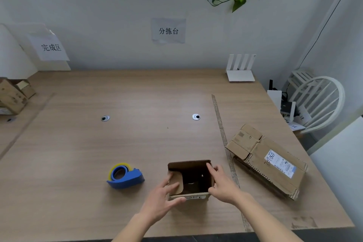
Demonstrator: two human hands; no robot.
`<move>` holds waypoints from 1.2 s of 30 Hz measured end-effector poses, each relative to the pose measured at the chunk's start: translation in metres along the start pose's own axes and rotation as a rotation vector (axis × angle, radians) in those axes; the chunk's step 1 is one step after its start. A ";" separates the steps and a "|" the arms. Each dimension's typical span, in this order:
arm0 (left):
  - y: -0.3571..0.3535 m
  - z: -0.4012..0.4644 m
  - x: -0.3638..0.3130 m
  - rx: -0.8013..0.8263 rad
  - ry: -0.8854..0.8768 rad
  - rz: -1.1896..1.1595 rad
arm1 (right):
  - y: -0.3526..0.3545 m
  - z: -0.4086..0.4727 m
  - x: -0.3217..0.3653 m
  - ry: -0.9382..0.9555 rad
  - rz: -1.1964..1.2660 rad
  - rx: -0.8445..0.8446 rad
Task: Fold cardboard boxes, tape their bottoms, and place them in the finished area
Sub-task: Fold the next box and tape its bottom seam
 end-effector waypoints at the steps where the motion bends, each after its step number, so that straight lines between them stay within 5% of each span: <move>1: 0.000 0.000 0.000 0.009 -0.002 -0.006 | 0.001 0.001 0.002 0.006 -0.016 0.013; 12: 0.006 0.015 0.010 -0.134 0.060 -0.081 | -0.016 0.006 0.016 0.013 0.191 0.005; 18: 0.014 0.031 0.002 -0.271 0.119 -0.002 | -0.001 0.003 -0.003 -0.033 0.366 -0.435; 26: 0.008 0.036 0.010 -0.413 0.163 -0.080 | -0.005 0.026 -0.007 -0.015 0.330 -0.257; 36: -0.012 0.039 0.030 -0.105 0.072 0.049 | -0.032 0.027 0.016 -0.031 0.318 -0.311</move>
Point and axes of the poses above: each hand's wrist, its own z-axis towards the middle knuckle, its own y-axis out of the back of the hand, x = y × z, the point moved 7 cm from there along z, towards the middle knuckle, and after that the axes turned 15 degrees about -y, right-handed, at the moved point
